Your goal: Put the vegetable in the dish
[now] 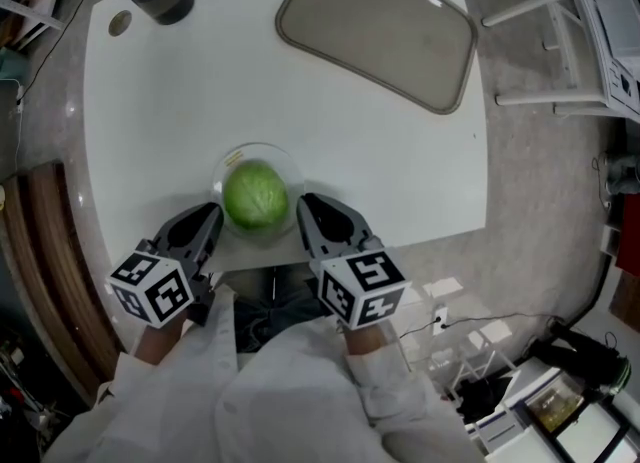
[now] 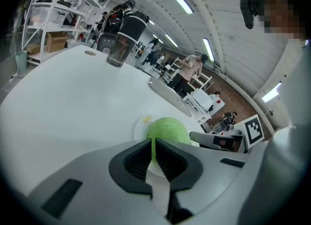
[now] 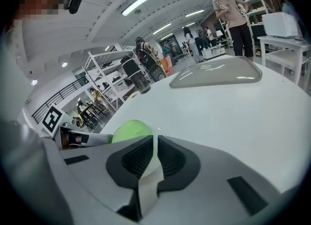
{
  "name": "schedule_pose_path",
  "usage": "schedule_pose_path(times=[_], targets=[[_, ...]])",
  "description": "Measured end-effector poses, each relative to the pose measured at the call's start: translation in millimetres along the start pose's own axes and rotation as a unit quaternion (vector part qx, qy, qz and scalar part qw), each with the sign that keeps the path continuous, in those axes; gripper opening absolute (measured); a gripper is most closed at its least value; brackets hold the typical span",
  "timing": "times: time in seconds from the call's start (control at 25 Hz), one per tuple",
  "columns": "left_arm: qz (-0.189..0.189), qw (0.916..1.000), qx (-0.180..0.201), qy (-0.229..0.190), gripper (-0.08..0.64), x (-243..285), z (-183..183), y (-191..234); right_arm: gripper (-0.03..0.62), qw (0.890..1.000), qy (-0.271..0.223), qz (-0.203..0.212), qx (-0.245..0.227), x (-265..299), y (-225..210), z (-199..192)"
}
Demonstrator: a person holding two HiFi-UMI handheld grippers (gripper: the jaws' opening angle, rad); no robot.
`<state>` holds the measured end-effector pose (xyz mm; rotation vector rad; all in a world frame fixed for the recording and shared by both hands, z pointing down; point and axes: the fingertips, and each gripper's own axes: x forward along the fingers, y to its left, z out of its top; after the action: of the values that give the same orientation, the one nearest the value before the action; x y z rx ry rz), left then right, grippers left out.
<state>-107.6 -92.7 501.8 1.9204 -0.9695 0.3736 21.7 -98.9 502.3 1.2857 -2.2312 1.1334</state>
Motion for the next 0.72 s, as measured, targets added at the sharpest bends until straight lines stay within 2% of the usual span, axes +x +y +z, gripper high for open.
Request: schedule_pose_path(times=[0.52, 0.72], targets=[[0.023, 0.999, -0.025, 0.029, 0.014, -1.3, -13.8, 14.5, 0.017, 1.0, 0.019, -0.012, 0.02, 6.2, -9.0, -7.5], [0.029, 0.9978, -0.035, 0.047, 0.059, -0.4, -19.6, 17.9, 0.017, 0.999, 0.021, 0.003, 0.025, 9.4, -6.4, -8.4]])
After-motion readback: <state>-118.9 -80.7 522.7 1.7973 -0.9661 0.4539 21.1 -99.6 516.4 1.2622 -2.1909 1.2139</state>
